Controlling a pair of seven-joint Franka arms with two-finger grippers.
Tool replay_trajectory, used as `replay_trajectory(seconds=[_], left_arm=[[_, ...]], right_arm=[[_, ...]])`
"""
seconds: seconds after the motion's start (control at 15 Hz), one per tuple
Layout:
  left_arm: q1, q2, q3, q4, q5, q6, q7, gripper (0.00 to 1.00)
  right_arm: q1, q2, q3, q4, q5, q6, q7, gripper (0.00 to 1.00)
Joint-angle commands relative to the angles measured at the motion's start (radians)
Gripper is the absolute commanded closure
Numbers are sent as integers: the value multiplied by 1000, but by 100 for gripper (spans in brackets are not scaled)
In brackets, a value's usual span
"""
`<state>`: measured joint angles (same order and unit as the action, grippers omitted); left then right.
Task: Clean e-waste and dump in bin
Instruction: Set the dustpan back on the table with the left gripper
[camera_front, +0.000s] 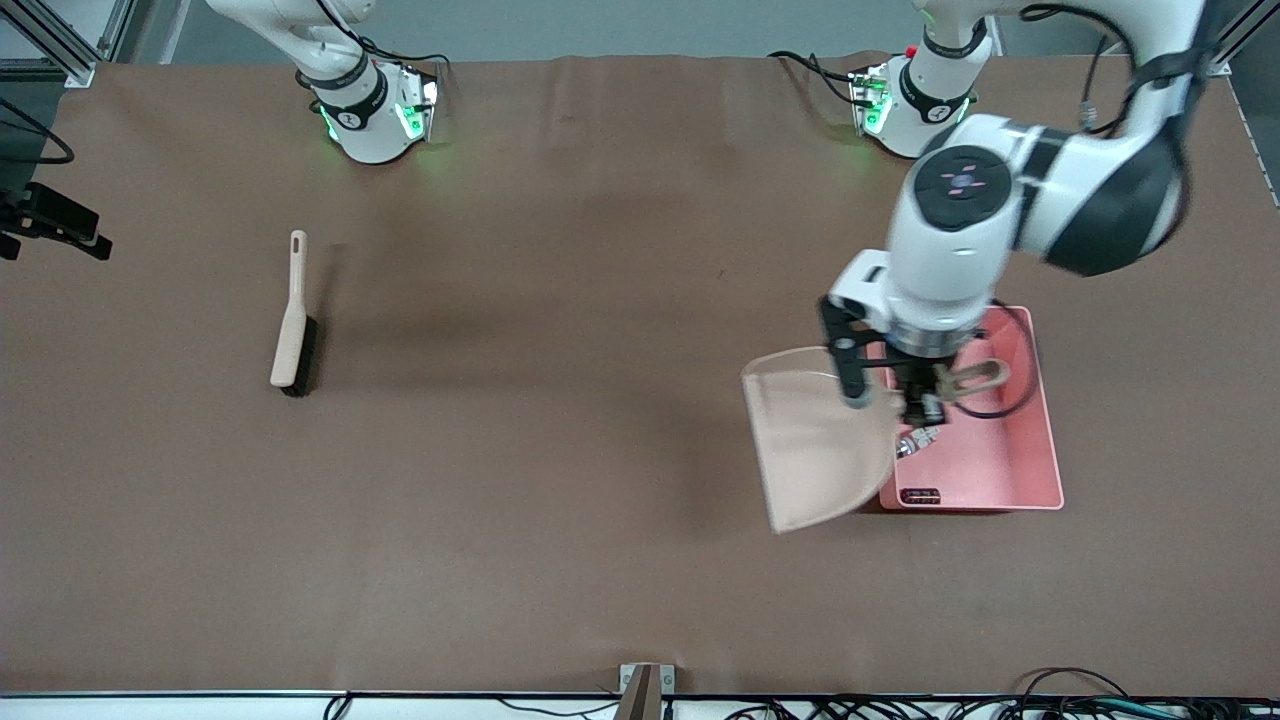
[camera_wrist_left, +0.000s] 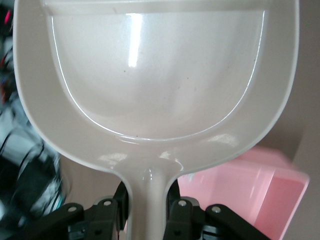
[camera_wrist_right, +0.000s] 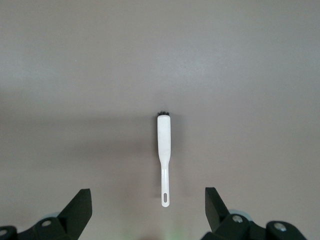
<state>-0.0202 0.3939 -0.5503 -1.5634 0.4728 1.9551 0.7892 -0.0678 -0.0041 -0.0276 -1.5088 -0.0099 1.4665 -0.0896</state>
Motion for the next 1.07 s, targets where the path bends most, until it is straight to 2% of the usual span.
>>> replay_trajectory(seconds=[0.0, 0.47, 0.74, 1.0], left_arm=[[-41, 92, -13, -1, -25, 71, -40, 100], [-155, 233, -13, -73, -11, 226, -208, 100], [-165, 238, -10, -150, -5, 324, -251, 100], [-167, 272, -11, -152, 63, 352, -255, 100]], right_arm=[[29, -27, 15, -13, -47, -8, -1, 0], [109, -22, 17, -8, -56, 18, 10, 0], [103, -20, 15, -16, -61, 54, 10, 0], [80, -19, 9, -37, -61, 57, 19, 0]])
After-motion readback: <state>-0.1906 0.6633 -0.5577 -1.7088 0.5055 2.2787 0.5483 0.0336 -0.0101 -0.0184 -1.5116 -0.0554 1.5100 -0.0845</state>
